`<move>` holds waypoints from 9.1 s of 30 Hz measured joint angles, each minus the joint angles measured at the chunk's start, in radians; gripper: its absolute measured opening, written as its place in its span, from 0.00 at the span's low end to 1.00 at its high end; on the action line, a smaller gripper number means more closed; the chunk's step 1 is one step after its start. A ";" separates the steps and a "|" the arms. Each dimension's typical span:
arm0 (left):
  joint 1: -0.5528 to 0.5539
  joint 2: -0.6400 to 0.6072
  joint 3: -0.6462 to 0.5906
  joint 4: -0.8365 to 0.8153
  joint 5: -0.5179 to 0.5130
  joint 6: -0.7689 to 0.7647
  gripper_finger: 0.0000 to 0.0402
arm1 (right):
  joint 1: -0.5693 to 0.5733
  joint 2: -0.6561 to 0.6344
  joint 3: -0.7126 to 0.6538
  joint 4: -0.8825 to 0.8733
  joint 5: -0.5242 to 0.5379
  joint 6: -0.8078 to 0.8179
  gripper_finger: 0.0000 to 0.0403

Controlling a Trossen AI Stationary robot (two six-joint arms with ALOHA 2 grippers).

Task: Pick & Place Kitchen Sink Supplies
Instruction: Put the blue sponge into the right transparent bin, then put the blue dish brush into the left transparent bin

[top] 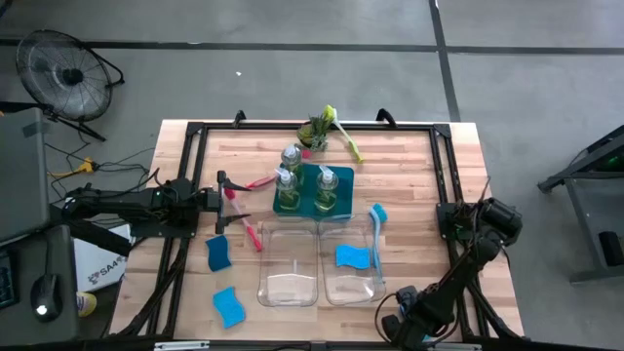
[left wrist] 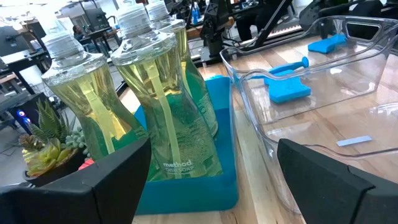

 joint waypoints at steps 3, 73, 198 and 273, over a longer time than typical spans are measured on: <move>0.000 0.000 0.000 0.000 0.000 0.000 0.86 | -0.005 0.005 0.000 -0.008 -0.001 0.000 0.99; 0.000 0.000 0.000 0.000 0.000 0.000 0.86 | -0.015 -0.106 -0.103 -0.030 0.129 -0.056 0.55; 0.000 0.000 0.000 0.000 0.000 0.000 0.86 | -0.718 -0.198 0.003 0.016 -0.026 -1.776 0.76; 0.000 0.000 0.000 0.000 0.000 0.000 0.86 | -0.806 -0.600 -0.620 0.214 0.408 -0.666 0.74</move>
